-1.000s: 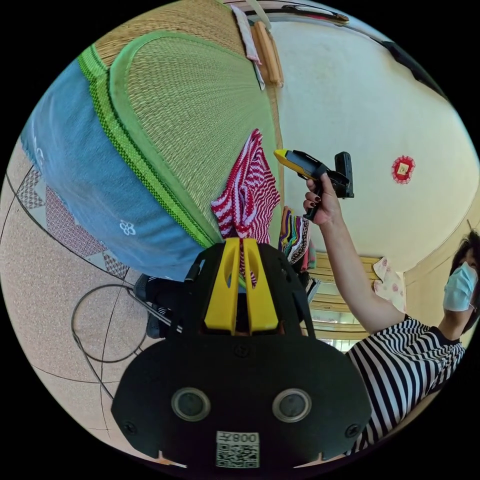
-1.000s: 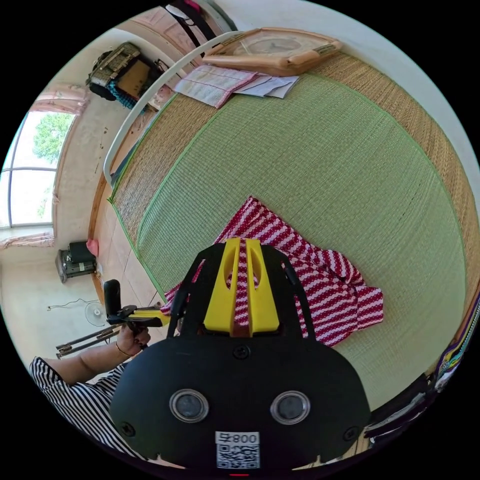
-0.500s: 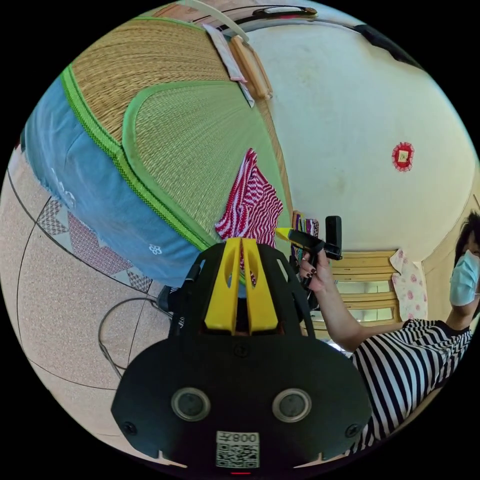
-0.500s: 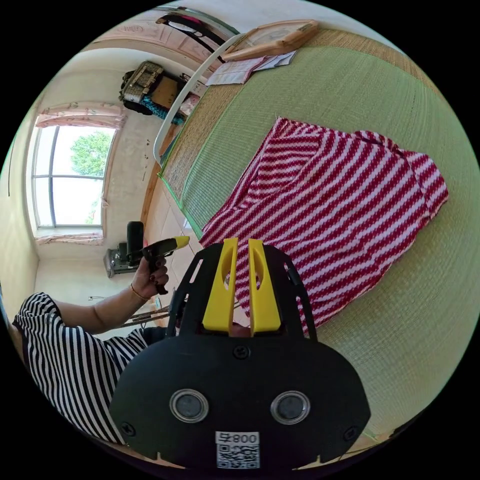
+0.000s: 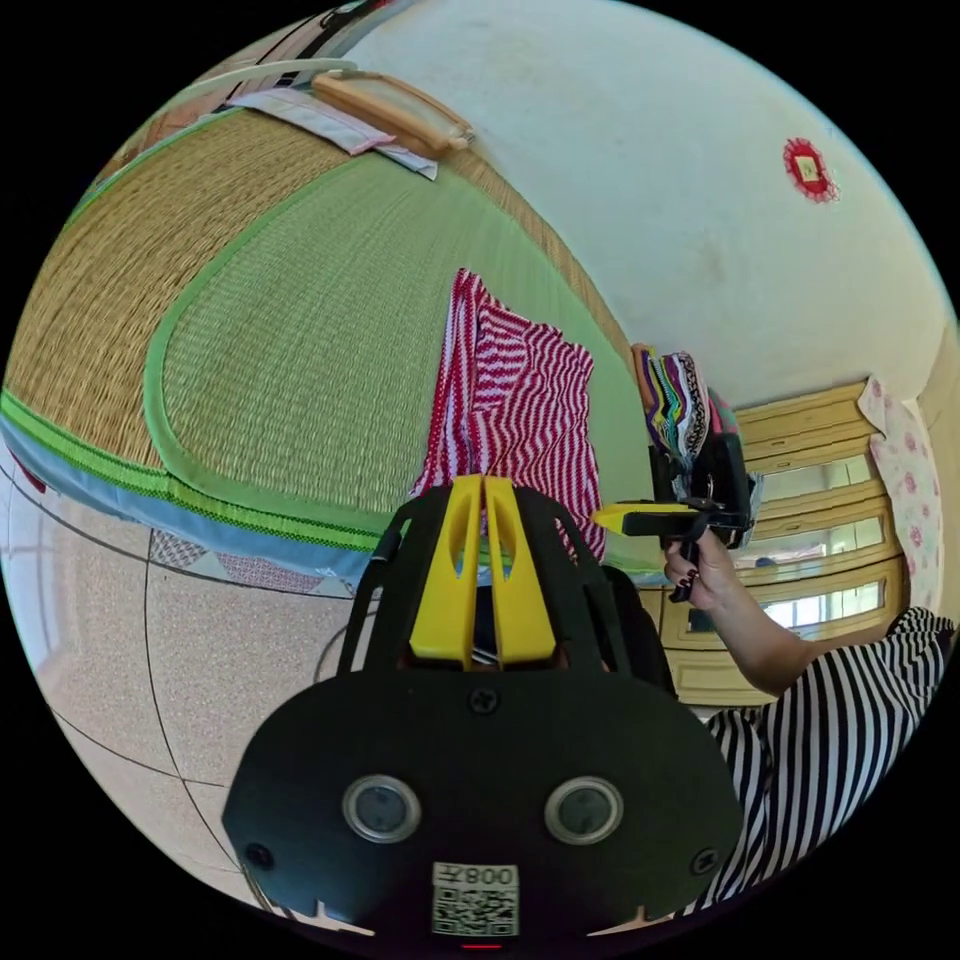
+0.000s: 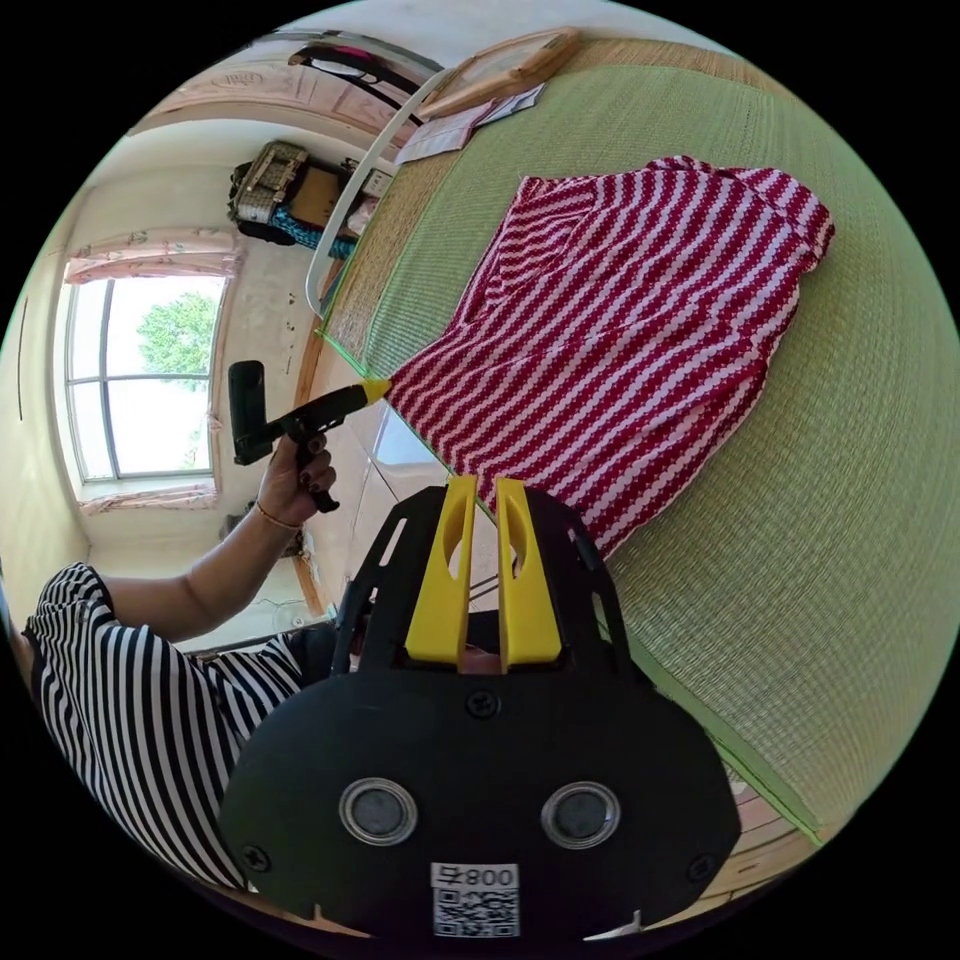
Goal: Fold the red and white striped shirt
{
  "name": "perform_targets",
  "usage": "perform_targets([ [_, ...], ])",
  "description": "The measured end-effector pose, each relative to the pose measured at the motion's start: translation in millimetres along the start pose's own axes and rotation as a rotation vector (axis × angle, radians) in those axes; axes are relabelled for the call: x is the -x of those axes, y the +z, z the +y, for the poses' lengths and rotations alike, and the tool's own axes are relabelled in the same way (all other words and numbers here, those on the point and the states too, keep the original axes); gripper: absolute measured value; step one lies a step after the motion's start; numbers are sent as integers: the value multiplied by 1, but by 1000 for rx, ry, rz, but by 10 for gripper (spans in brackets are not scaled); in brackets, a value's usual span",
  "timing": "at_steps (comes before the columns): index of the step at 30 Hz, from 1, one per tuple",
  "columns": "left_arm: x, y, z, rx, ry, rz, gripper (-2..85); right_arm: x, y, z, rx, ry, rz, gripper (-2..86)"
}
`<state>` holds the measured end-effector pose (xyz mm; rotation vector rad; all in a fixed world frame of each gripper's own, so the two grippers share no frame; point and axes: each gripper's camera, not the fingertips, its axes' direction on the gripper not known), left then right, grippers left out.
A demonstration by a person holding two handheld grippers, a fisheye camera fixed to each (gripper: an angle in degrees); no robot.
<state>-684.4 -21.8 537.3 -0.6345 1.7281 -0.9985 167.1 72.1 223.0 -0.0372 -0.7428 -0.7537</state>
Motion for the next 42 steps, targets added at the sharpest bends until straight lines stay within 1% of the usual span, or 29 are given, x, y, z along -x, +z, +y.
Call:
perform_targets([
  [4,-20,-3,-9,-35,43,-20,2,2,3,9,15,-28,17,24],
  [6,-25,5,-12,-11,45,-66,3,4,6,11,23,-43,41,23],
  [8,-23,22,-14,54,13,-117,4,4,12,11,40,-54,68,21],
  [10,-21,32,-13,76,-20,-89,6,-2,21,11,74,-42,118,19],
  [12,-25,36,-12,72,-31,-94,9,-10,29,12,101,-15,143,16],
  [14,-35,33,-15,25,-25,-110,16,-16,34,15,107,-4,137,10],
  [18,-61,35,-34,-28,60,-98,41,-23,33,20,104,-8,134,4],
  [21,-82,63,-63,17,127,-92,58,-28,32,25,108,-11,120,2],
  [23,-97,96,-86,82,165,-102,63,-31,30,29,110,-9,120,2],
  [27,-114,136,-110,143,199,-163,53,-33,28,35,113,-21,130,3],
  [30,-122,159,-122,185,210,-263,24,-37,26,41,112,-25,126,3],
  [31,-125,164,-126,187,233,-267,16,-39,25,43,111,-23,120,2],
  [36,-129,169,-135,138,197,-339,4,-49,21,52,101,-26,90,1],
  [40,-140,175,-134,88,199,-236,2,-59,16,59,91,-18,47,1],
  [42,-149,187,-132,100,227,-187,2,-62,14,62,87,-16,38,0],
])
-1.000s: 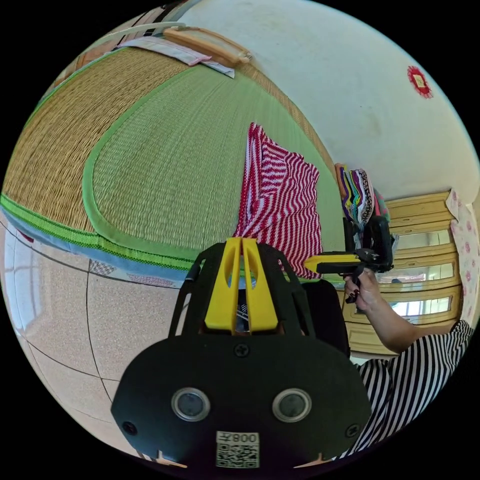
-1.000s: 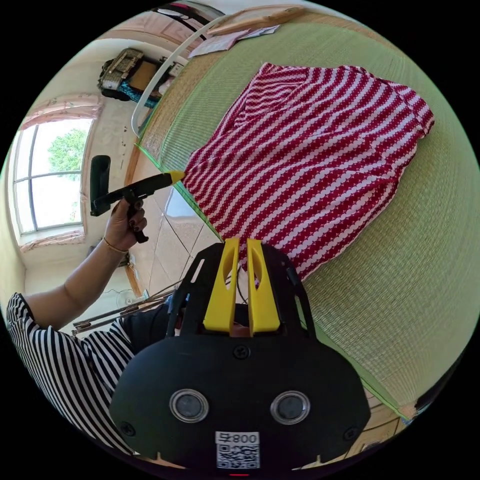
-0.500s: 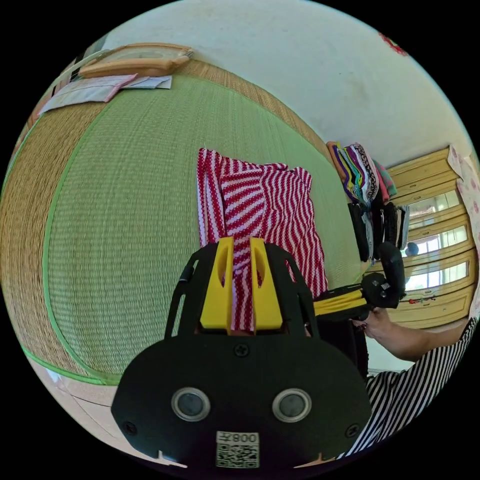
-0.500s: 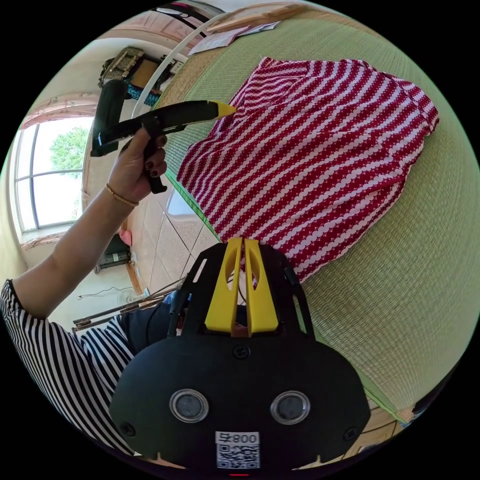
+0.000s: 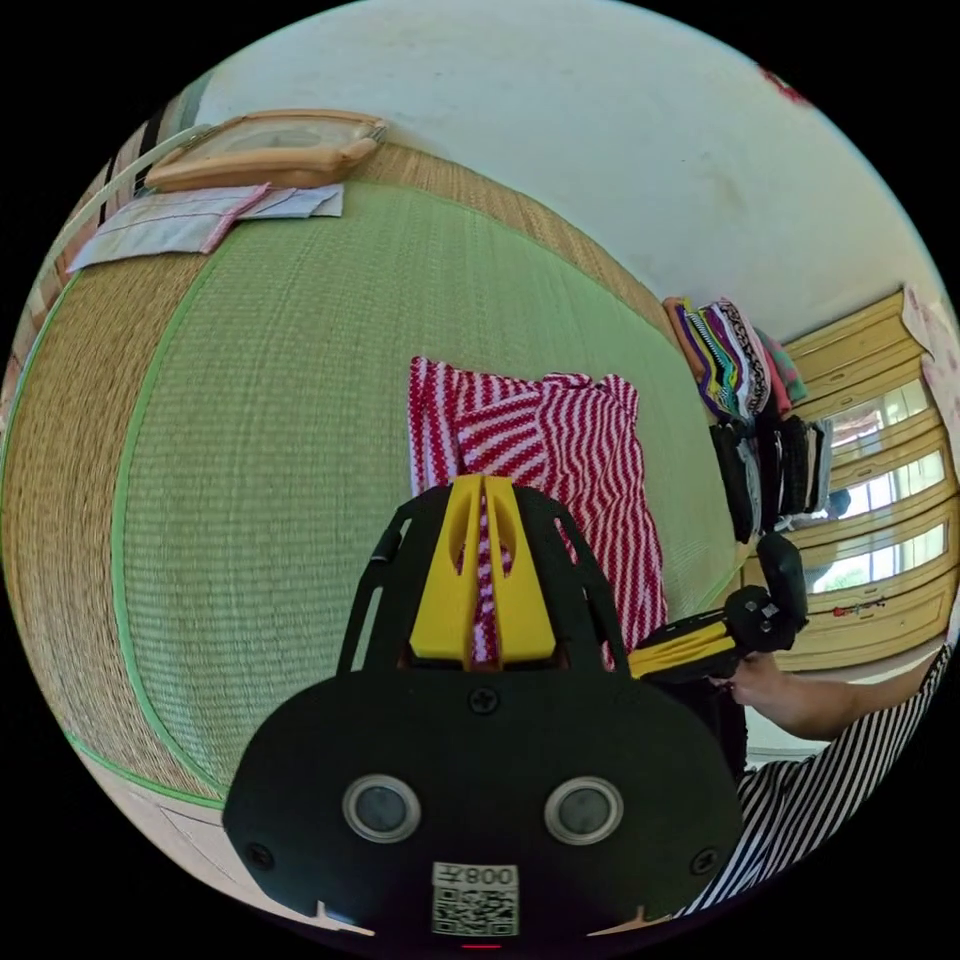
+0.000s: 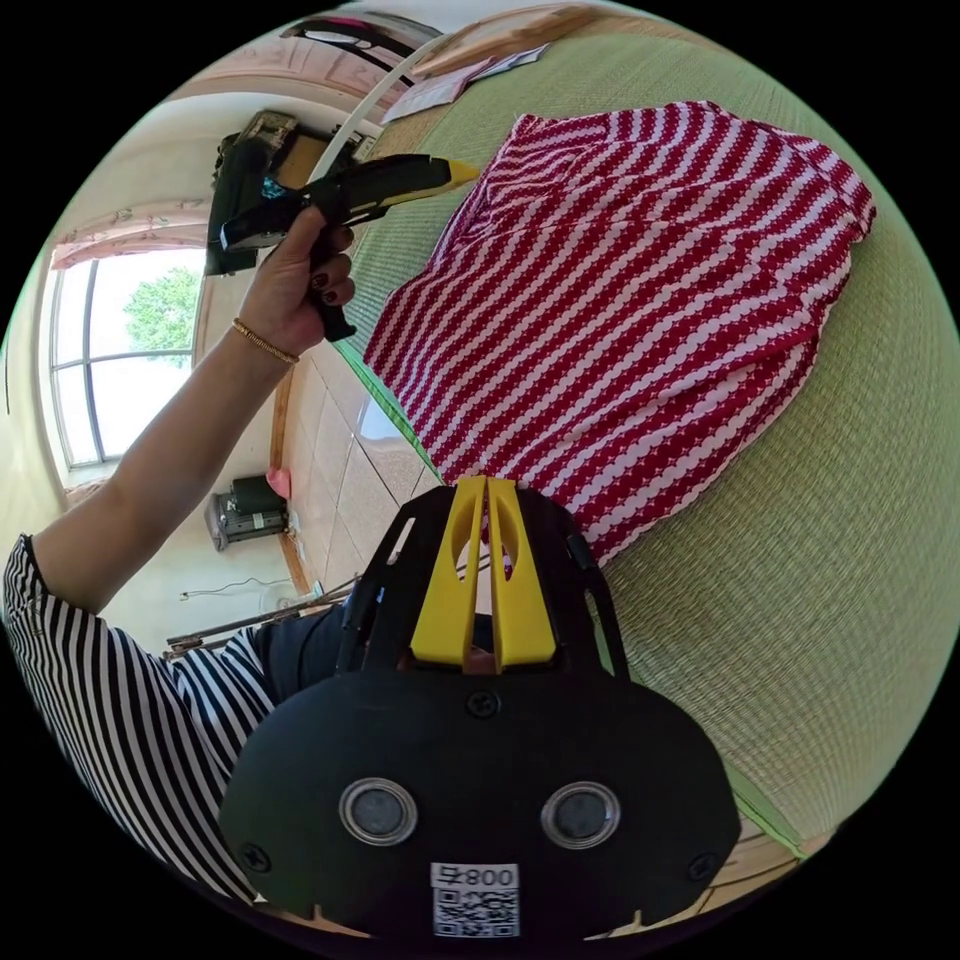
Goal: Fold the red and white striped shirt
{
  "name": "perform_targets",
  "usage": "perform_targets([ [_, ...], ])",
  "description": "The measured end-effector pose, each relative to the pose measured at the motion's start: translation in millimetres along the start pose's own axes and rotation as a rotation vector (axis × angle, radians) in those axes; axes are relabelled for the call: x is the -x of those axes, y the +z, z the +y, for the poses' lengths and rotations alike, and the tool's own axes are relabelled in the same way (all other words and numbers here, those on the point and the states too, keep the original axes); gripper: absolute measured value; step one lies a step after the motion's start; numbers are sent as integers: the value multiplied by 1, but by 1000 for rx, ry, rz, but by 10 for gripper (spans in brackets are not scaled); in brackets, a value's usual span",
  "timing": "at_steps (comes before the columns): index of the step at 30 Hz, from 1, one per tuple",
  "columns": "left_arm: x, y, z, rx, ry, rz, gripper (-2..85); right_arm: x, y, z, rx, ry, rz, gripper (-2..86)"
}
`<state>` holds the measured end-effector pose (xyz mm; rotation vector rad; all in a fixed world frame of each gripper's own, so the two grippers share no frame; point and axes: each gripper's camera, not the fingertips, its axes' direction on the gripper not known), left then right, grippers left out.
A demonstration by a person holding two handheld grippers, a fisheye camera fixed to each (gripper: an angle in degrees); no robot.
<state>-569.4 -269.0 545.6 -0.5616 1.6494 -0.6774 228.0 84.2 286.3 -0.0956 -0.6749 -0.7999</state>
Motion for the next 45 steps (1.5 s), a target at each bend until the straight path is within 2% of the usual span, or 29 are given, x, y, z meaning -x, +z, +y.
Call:
perform_targets([
  [4,-16,37,-4,106,24,-43,3,-6,-4,5,3,13,-18,0],
  [12,-56,42,28,48,105,60,2,-19,-30,30,-74,46,-90,0],
  [16,-61,74,56,161,72,22,2,-41,-26,39,-37,124,-144,0],
  [19,-66,67,75,87,37,97,3,-48,-31,42,-46,136,-195,0],
  [22,-82,61,101,46,69,141,5,-43,-40,48,-51,113,-141,1],
  [29,-134,95,170,140,161,255,27,-61,-55,77,-141,182,-246,3],
  [36,-187,137,208,177,250,180,67,-85,-71,115,-243,301,-298,22],
  [40,-215,152,224,157,330,46,73,-91,-72,128,-248,354,-271,76],
  [45,-242,185,241,216,431,-110,74,-95,-71,136,-263,386,-288,83],
])
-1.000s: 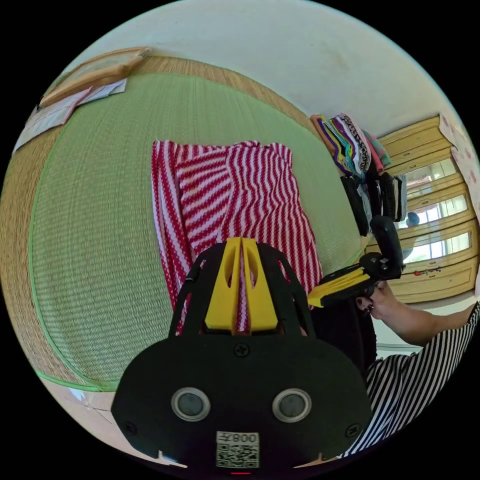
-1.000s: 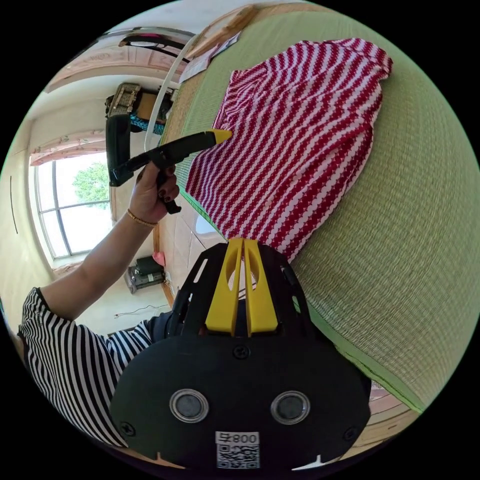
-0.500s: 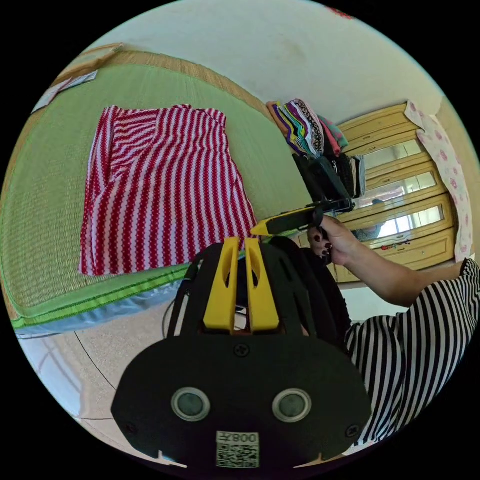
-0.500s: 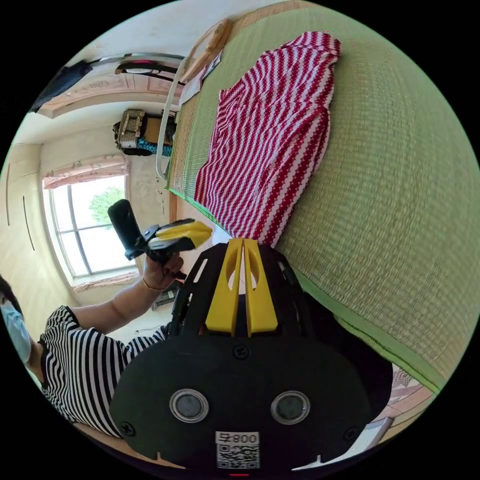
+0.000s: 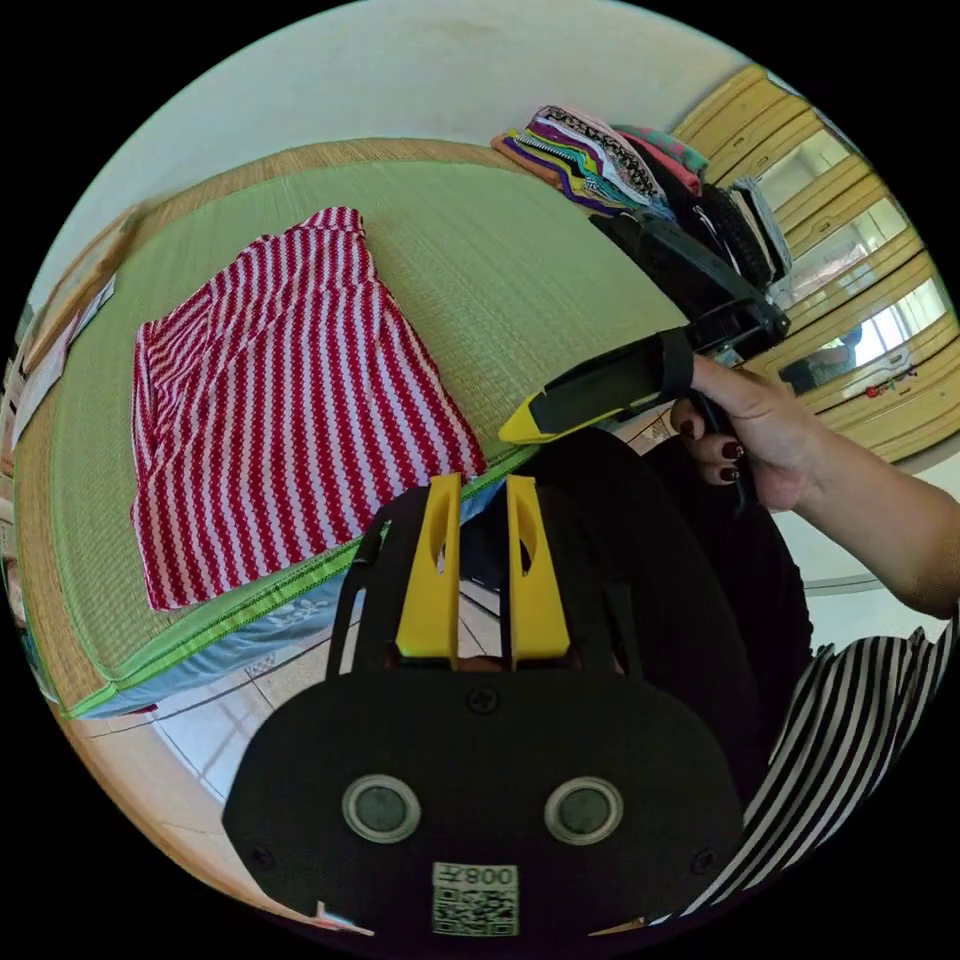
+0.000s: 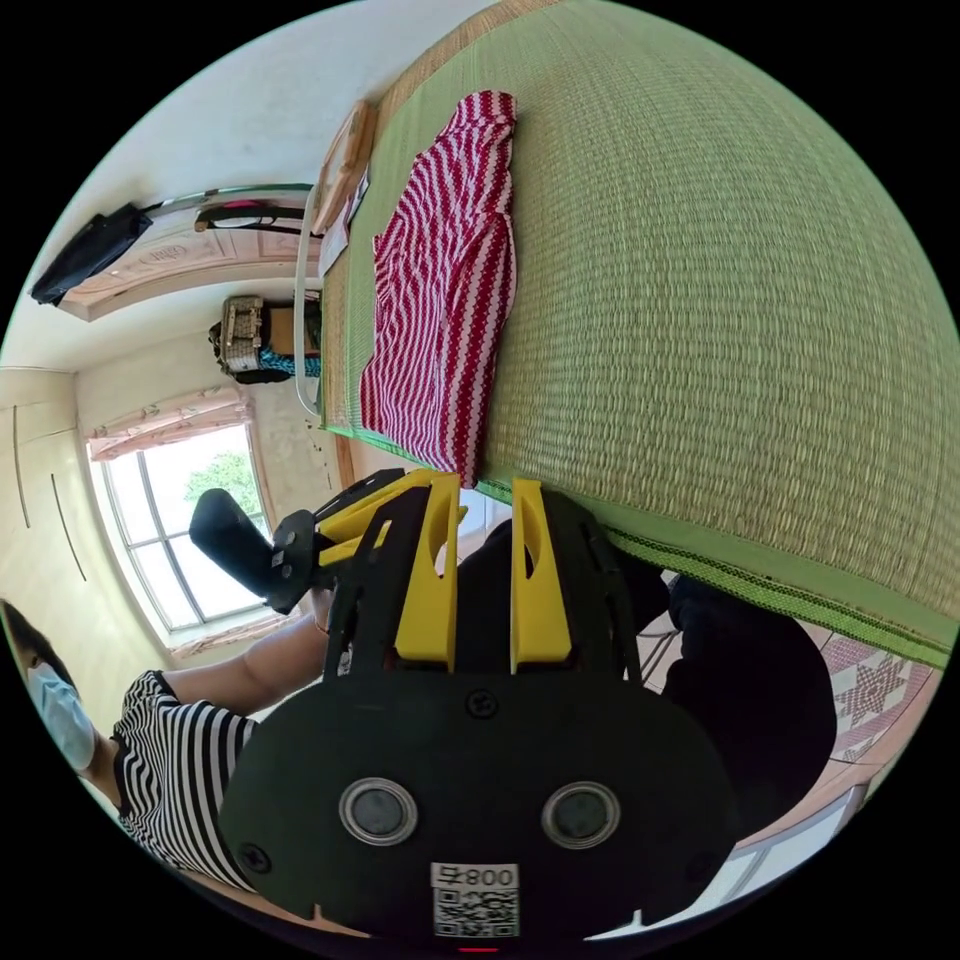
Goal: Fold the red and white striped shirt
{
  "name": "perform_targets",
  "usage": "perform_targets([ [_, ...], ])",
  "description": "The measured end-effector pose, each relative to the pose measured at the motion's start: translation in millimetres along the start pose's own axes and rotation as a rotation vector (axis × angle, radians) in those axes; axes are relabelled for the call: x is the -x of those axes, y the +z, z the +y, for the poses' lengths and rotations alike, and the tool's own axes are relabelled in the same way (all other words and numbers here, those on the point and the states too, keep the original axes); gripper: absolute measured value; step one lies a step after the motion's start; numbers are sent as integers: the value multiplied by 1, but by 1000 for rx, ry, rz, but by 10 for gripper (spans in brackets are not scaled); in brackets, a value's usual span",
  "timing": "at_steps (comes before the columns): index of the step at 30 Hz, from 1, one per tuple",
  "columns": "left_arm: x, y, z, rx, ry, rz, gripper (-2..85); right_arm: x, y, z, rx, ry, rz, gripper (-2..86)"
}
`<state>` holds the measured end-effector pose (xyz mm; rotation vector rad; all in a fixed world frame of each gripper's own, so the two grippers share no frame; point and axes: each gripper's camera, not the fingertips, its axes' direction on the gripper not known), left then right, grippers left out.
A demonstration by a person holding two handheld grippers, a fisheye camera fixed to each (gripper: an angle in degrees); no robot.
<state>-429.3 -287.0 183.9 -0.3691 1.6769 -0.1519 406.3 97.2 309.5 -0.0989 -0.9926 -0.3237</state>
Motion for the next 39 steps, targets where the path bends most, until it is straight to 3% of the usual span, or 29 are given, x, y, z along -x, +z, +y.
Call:
perform_targets([
  [6,-9,26,9,48,-7,-91,28,-1,-3,1,-2,8,3,80],
  [27,45,20,81,-39,-91,58,1,-9,6,-11,2,37,-183,83],
  [39,141,3,145,-75,-246,219,1,-7,7,-8,7,37,-244,39],
])
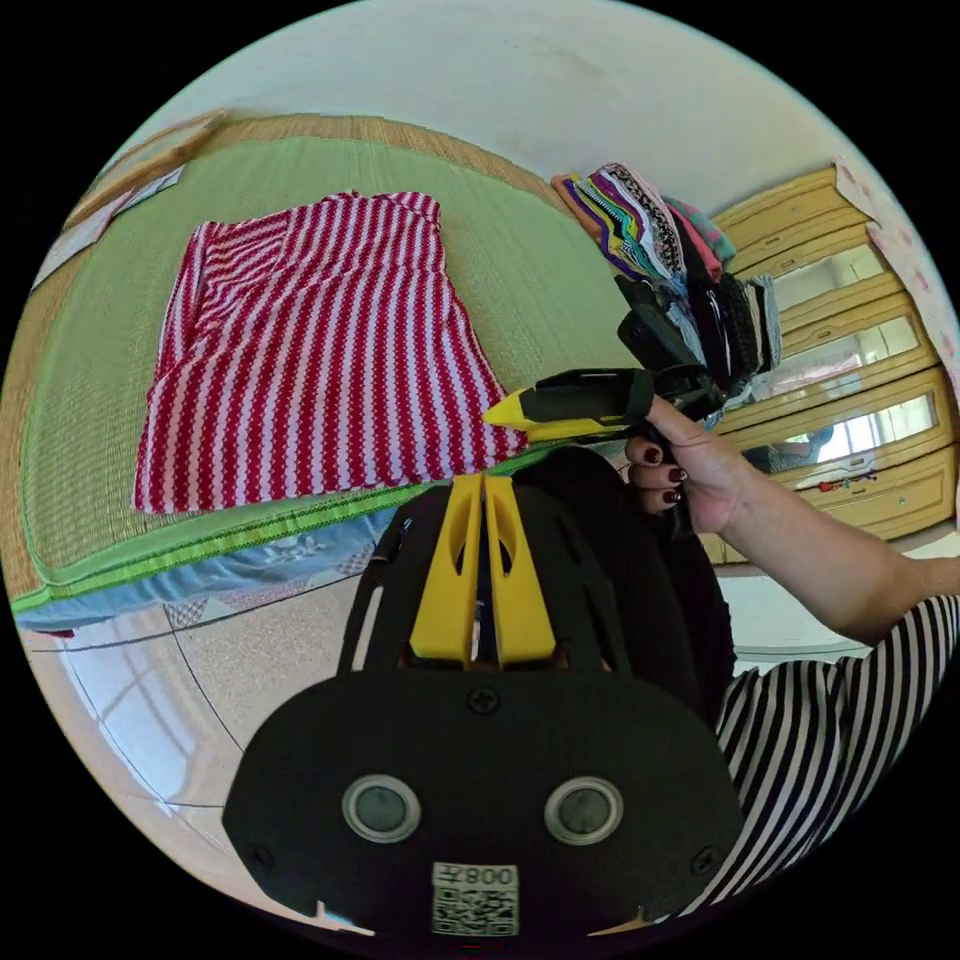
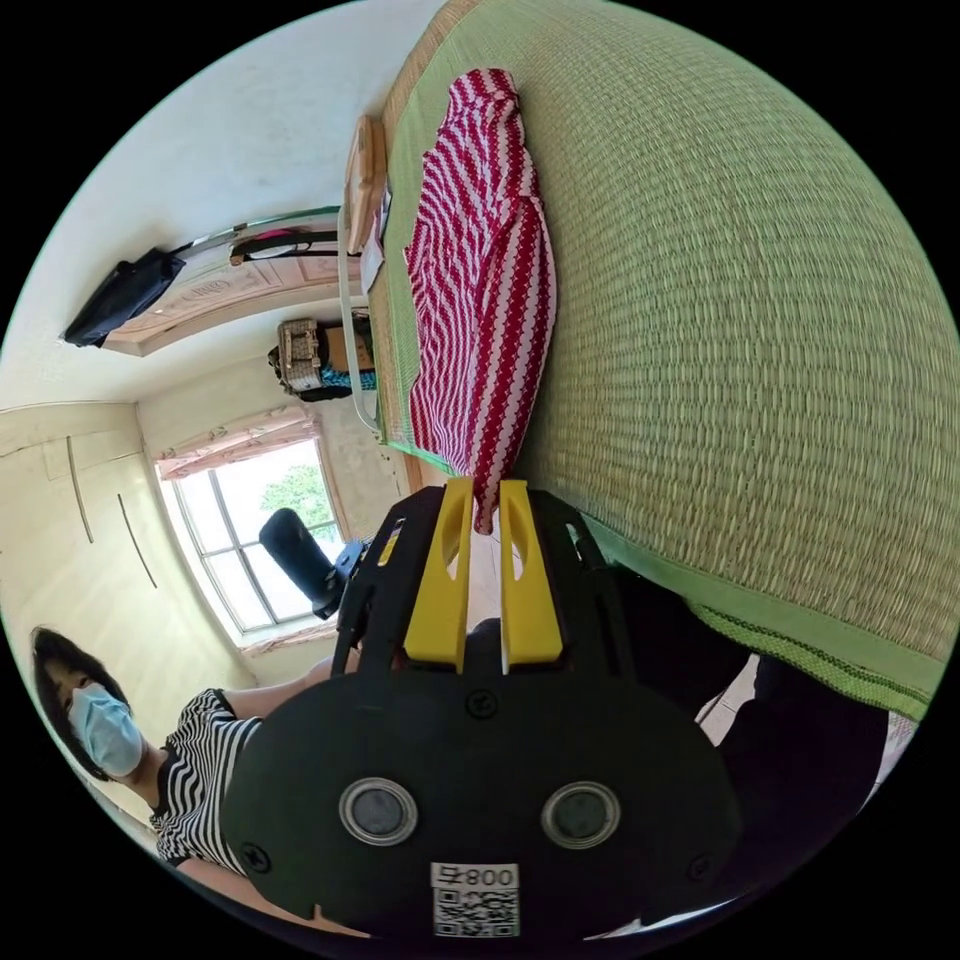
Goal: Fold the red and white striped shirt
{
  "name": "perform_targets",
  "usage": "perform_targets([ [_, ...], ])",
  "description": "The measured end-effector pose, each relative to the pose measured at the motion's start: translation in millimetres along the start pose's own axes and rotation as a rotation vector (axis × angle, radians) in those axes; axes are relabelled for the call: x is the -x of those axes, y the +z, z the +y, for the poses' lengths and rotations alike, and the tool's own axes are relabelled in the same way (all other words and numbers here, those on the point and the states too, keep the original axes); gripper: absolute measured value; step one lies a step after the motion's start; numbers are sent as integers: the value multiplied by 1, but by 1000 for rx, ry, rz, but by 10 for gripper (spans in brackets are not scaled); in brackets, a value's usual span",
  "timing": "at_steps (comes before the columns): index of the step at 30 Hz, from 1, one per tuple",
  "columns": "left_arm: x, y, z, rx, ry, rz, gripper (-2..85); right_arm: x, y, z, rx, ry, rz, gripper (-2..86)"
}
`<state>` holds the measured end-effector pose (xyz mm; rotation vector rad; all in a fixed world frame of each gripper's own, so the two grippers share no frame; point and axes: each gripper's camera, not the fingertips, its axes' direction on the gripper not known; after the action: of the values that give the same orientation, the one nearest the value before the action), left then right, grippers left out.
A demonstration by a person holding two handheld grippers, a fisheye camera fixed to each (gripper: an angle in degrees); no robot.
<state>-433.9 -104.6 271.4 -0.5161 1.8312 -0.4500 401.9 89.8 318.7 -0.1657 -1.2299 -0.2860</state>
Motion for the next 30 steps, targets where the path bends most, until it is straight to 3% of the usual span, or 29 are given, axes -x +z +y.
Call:
perform_targets([
  [6,83,-26,41,-31,-193,182,3,9,-4,10,-18,-15,-24,28],
  [12,163,-38,79,-150,-417,502,15,18,-8,23,-28,-23,-41,24],
  [20,242,-31,111,-309,-675,889,98,33,-11,42,-36,-38,-25,19],
  [30,292,-48,119,-434,-750,975,122,47,-12,69,-47,-40,-15,17],
])
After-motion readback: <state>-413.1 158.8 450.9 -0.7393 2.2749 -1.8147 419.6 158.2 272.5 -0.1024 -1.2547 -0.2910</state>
